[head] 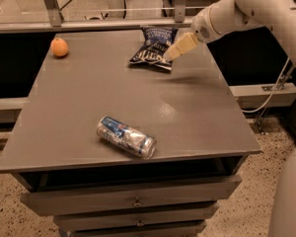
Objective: Move blue chip bag near redbull can
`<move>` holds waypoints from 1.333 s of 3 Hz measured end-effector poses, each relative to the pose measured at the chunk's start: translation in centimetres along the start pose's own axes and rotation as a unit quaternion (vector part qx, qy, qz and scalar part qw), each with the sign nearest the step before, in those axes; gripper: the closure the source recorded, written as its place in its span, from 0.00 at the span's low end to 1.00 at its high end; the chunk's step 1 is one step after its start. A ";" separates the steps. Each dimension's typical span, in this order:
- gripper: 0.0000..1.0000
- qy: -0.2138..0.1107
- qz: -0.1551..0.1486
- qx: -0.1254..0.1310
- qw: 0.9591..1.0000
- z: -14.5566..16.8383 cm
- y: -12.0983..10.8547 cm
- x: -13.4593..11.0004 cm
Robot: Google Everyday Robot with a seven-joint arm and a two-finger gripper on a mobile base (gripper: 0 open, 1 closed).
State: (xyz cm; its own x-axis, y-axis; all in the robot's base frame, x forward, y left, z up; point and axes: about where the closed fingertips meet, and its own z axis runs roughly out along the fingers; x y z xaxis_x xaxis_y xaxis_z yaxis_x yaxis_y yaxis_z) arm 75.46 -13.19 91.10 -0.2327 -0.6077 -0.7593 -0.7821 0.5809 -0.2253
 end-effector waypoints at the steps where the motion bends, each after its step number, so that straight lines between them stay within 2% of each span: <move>1: 0.00 -0.006 0.057 0.006 0.998 3.5 -1.2 0.3; 2: 0.00 -0.012 0.108 0.006 0.994 6.2 -2.0 1.0; 3: 0.14 -0.019 0.139 -0.013 0.990 8.3 -1.6 1.0; 4: 0.37 -0.027 0.152 -0.038 0.987 9.3 -0.8 0.4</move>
Offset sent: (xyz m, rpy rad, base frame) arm 0.0742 0.0180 -0.0619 0.2301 0.1512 -0.2197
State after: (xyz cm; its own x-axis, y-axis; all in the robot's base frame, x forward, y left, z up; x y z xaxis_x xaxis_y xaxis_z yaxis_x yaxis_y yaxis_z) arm 81.41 -8.87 85.28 -0.4340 -0.3798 -0.8169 -0.7217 0.6893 0.0629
